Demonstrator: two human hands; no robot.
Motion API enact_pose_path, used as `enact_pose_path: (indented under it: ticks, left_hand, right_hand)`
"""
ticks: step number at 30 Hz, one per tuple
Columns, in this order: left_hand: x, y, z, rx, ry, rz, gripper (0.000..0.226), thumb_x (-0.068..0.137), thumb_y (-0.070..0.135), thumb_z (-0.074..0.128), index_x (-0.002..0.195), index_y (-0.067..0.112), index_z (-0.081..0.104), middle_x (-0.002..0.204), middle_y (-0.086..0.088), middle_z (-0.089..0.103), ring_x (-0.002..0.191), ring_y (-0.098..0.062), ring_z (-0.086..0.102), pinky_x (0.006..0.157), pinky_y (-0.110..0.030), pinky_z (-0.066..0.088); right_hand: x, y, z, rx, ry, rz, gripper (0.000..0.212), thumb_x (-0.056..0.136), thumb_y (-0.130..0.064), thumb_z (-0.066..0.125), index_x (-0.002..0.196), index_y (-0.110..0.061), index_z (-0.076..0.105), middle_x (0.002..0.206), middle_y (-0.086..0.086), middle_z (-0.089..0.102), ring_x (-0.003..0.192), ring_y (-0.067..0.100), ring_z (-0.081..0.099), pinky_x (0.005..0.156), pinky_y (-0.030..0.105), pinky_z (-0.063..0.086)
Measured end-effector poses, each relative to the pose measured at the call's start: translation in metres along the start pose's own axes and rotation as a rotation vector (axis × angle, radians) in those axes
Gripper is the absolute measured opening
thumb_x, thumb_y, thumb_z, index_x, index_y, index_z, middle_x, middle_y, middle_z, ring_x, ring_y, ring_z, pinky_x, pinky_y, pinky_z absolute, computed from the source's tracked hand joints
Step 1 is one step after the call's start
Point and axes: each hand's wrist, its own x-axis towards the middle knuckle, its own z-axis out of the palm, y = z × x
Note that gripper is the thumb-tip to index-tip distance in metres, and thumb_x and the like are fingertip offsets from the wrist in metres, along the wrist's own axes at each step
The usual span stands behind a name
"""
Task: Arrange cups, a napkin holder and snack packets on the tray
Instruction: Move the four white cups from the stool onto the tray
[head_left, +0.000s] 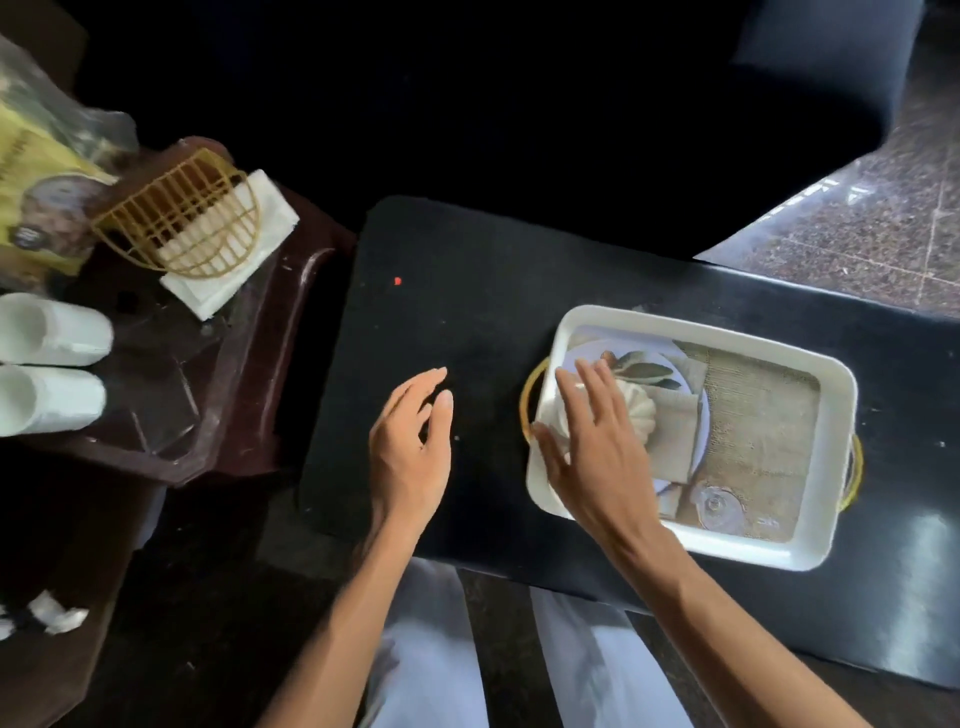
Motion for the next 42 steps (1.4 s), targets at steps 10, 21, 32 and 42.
enact_pose_path:
  ticks: [10,21,32,42]
  left_hand:
    - [0.01,-0.053,-0.159,0.61,0.259,0.291,0.051,0.102,0.038,0.049,0.146,0.012,0.054,0.158,-0.015,0.045,0.153,-0.038,0.029,0.122,-0.055,0.029]
    - [0.045,-0.134,-0.32,0.865,0.308,0.038,0.068,0.103,0.059,0.013,0.158,0.024,0.031,0.168,-0.015,0.025,0.157,-0.04,0.014,0.12,-0.067,0.02]
    - [0.083,-0.161,-0.339,0.57,0.253,0.037,0.062,0.106,0.045,0.035,0.156,0.009,0.036,0.161,-0.013,0.042,0.152,-0.03,0.034,0.12,-0.043,0.036]
    - [0.088,-0.152,-0.328,0.07,0.425,-0.106,0.04,0.106,0.015,0.047,0.146,0.011,0.054,0.148,-0.006,0.058,0.135,-0.01,0.051,0.099,-0.002,0.033]
  right_hand:
    - [0.027,-0.168,0.063,-0.223,-0.116,-0.374,0.079,0.098,-0.065,0.031,0.159,-0.019,0.01,0.168,0.008,0.003,0.155,0.028,0.0,0.121,0.052,0.021]
    - [0.033,-0.34,0.134,-0.219,-0.222,-0.597,0.083,0.097,-0.068,0.029,0.16,-0.022,0.002,0.168,0.004,-0.007,0.154,0.025,-0.011,0.123,0.052,0.012]
    - [0.041,-0.391,0.171,-0.185,-0.211,-0.652,0.073,0.1,-0.051,0.045,0.154,-0.004,0.028,0.158,0.014,0.036,0.144,0.031,0.036,0.106,0.046,0.044]
    - [0.058,-0.392,0.188,0.223,-0.273,-0.508,0.063,0.094,-0.026,0.067,0.148,-0.01,0.039,0.121,0.012,0.062,0.109,0.028,0.061,0.085,0.04,0.055]
